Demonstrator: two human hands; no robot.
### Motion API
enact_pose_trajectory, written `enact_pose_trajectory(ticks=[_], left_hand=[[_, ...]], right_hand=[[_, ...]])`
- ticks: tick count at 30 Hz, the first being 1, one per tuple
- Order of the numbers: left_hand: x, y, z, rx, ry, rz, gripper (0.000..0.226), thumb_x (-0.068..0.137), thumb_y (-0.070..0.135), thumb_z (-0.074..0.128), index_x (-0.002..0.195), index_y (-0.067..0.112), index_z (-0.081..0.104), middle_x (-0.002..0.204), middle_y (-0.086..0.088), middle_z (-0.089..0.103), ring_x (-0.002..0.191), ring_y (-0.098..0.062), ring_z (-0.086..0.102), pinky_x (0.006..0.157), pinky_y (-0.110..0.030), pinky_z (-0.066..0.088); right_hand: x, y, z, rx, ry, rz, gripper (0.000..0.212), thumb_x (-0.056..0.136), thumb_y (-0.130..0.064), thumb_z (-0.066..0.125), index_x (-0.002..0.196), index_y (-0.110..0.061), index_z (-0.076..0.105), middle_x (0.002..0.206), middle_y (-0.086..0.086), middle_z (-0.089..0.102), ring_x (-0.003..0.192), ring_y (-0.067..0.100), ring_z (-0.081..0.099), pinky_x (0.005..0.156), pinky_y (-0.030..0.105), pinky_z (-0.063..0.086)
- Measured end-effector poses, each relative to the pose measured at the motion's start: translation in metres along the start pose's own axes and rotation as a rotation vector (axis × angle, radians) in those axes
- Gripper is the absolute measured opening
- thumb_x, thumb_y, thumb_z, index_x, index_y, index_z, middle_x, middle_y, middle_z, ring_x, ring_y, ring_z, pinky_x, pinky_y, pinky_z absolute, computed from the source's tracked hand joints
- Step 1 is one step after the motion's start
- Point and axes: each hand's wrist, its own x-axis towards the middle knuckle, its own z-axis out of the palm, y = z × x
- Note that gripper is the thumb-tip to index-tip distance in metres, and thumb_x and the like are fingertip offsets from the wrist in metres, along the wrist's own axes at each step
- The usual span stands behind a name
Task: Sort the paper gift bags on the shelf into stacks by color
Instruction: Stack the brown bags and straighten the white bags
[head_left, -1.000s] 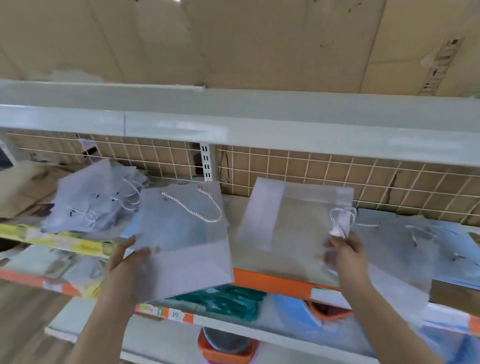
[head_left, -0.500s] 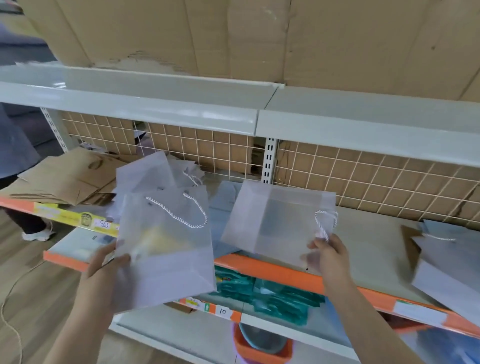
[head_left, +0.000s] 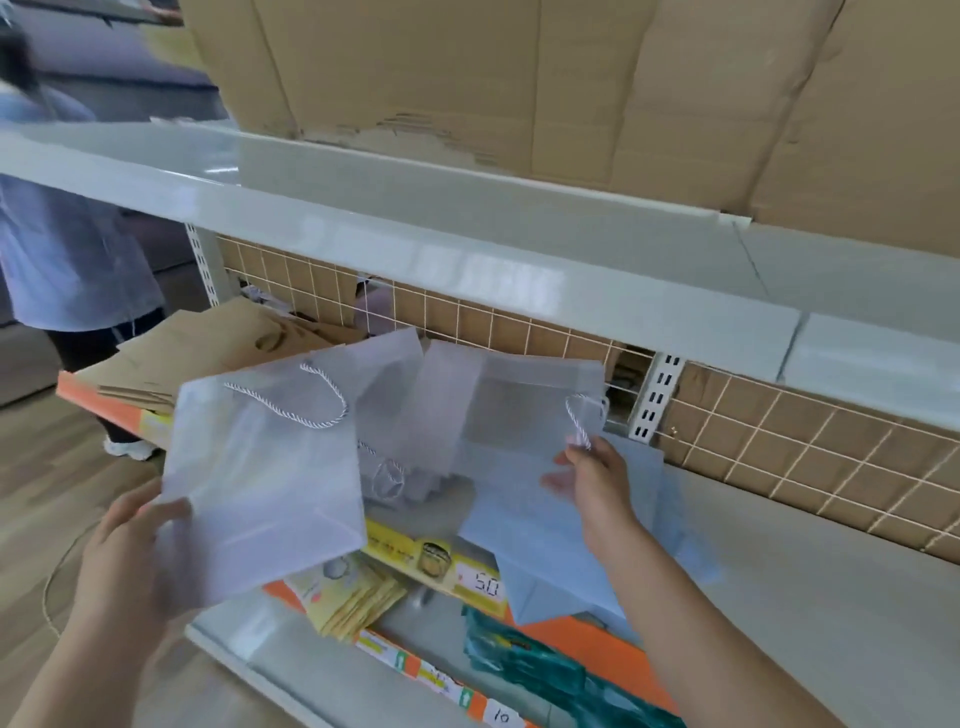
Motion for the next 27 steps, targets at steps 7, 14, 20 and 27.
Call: enact_pose_trajectory(ticks=[7, 14, 20, 27], left_hand=[[0.081, 0.006, -0.007, 0.013, -0.048, -0.011, 0.037, 0.081, 0.020, 0.061, 0.118, 0.027, 0.063, 0.120, -0.013, 0.061, 0.095, -0.026, 0.054, 0.089, -0.049, 0.045], [0.170, 0.035, 0.019, 0.120, -0.228, -0.061, 0.020, 0.084, 0.010, 0.062, 0.086, 0.029, 0.067, 0.086, 0.001, 0.067, 0.066, -0.018, 0.062, 0.062, -0.027, 0.049], [0.225, 0.055, 0.054, 0.260, -0.438, -0.078, 0.020, 0.080, 0.012, 0.065, 0.083, 0.032, 0.067, 0.066, 0.006, 0.068, 0.051, -0.013, 0.062, 0.050, -0.025, 0.046], [0.247, 0.043, 0.132, 0.389, -0.641, 0.002, 0.032, 0.074, 0.005, 0.074, 0.102, 0.012, 0.058, 0.081, 0.008, 0.067, 0.053, 0.001, 0.064, 0.048, -0.024, 0.049]], right_hand=[[0.039, -0.024, 0.107, -0.020, -0.083, 0.013, 0.016, 0.092, 0.000, 0.050, 0.082, -0.011, 0.056, 0.072, 0.007, 0.056, 0.043, 0.012, 0.061, 0.040, 0.025, 0.052], [0.061, -0.003, 0.182, -0.304, -0.003, 0.089, 0.035, 0.085, 0.001, 0.053, 0.118, -0.010, 0.050, 0.106, 0.013, 0.059, 0.065, 0.024, 0.063, 0.051, 0.032, 0.057], [0.057, 0.018, 0.197, -0.911, 0.160, -0.094, 0.074, 0.080, -0.024, 0.064, 0.143, -0.016, 0.027, 0.130, 0.012, 0.050, 0.105, 0.035, 0.060, 0.078, 0.045, 0.055], [0.053, 0.020, 0.181, -1.028, 0.248, -0.046, 0.043, 0.088, -0.040, 0.051, 0.130, -0.030, 0.052, 0.131, 0.003, 0.047, 0.115, 0.024, 0.053, 0.087, 0.029, 0.041]])
